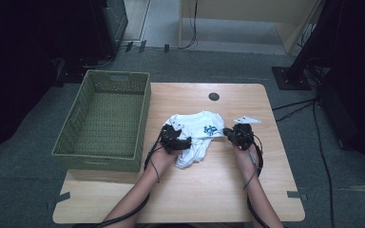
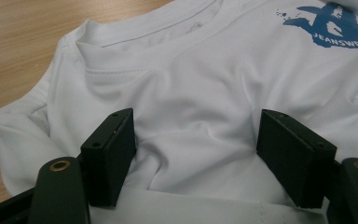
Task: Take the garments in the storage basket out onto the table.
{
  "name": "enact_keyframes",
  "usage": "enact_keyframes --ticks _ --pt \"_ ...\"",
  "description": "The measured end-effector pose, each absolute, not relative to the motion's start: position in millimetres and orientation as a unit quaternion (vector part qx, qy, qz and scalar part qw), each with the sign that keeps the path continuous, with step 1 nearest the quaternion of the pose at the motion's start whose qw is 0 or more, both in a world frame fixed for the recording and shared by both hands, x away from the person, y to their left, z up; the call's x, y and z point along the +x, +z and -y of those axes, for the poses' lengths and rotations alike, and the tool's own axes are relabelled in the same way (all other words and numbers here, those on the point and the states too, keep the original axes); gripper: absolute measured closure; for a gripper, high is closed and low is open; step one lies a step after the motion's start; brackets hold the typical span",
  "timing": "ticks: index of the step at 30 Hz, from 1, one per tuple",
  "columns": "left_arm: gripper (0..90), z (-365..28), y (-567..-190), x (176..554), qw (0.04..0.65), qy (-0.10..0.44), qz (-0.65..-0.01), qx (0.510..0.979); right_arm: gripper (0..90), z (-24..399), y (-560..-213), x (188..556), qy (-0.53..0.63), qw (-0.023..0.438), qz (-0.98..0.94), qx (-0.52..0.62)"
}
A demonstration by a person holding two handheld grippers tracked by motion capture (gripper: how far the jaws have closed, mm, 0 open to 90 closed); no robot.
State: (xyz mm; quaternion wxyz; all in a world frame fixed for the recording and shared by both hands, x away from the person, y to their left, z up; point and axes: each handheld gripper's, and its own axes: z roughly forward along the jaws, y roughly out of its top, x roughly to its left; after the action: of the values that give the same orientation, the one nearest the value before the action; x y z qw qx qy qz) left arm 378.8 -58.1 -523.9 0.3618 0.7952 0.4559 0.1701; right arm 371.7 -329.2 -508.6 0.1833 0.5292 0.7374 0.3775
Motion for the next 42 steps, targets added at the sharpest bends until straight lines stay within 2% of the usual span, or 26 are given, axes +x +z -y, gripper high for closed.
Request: enact_keyframes --ticks 42 --pt "28.7 47 -523 379 0.365 0.160 -0.462 0.793 86.7 392 -524 377 0.357 0.190 -0.689 0.602"
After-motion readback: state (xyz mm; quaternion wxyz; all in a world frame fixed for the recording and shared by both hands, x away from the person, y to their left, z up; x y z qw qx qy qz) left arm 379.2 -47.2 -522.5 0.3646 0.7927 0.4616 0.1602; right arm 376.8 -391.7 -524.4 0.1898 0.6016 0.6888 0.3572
